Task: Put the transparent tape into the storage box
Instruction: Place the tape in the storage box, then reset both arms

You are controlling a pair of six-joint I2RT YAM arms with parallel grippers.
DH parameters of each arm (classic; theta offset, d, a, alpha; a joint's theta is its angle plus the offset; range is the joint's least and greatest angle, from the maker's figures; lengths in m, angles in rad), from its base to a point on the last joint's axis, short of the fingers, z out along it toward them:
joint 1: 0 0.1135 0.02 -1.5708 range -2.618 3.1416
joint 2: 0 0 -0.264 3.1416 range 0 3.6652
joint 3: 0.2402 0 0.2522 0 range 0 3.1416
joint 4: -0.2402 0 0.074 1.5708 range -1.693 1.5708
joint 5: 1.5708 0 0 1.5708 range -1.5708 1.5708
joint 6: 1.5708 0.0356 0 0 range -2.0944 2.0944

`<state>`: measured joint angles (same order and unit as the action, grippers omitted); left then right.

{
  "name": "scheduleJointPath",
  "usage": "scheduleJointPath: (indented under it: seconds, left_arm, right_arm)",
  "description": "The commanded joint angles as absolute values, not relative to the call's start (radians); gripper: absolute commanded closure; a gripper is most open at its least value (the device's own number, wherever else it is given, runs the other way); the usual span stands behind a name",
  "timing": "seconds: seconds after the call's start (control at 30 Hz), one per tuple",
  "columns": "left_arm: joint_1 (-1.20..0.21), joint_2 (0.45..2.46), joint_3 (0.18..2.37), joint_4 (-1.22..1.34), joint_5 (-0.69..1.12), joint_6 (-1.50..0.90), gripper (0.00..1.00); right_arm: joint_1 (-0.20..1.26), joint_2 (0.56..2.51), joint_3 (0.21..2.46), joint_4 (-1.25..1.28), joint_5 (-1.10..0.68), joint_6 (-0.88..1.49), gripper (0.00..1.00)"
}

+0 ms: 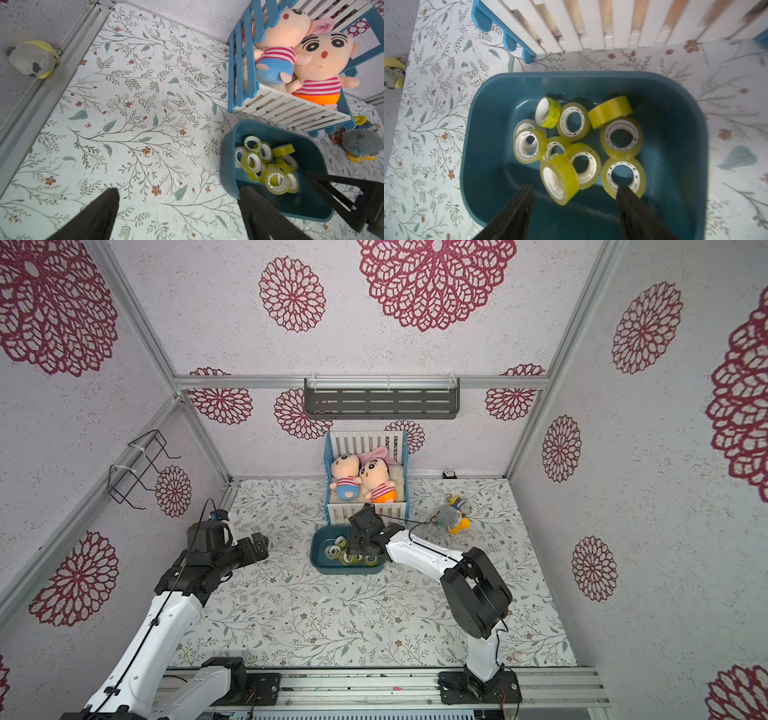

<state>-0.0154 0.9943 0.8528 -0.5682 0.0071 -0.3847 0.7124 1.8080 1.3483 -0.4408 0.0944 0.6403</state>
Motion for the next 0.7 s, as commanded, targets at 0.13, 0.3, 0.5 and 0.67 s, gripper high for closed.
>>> scheduleJointPath:
  seconds: [0.13,0.3,0.5,0.67]
  left_arm:
    - [-0.028,0.967,0.837,-0.555,-0.014,-0.367,0.03]
    - [-0.029,0.902,0.789,-0.500,-0.069,-0.371,0.03]
    - [-0.029,0.827,0.645,-0.319,-0.126,-0.353,0.03]
    - [-0.029,0.812,0.487,-0.043,-0.270,-0.323,0.03]
  right_arm:
    - [0.704,1.442,1.133,-0.288,0.271,0.546,0.12]
    - [0.703,1.178,0.909,-0.179,0.448,0.525,0.01]
    - [0.697,0.894,0.648,-0.038,0.713,0.436,0.01]
    - [0.681,0.757,0.501,0.081,0.899,0.257,0.01]
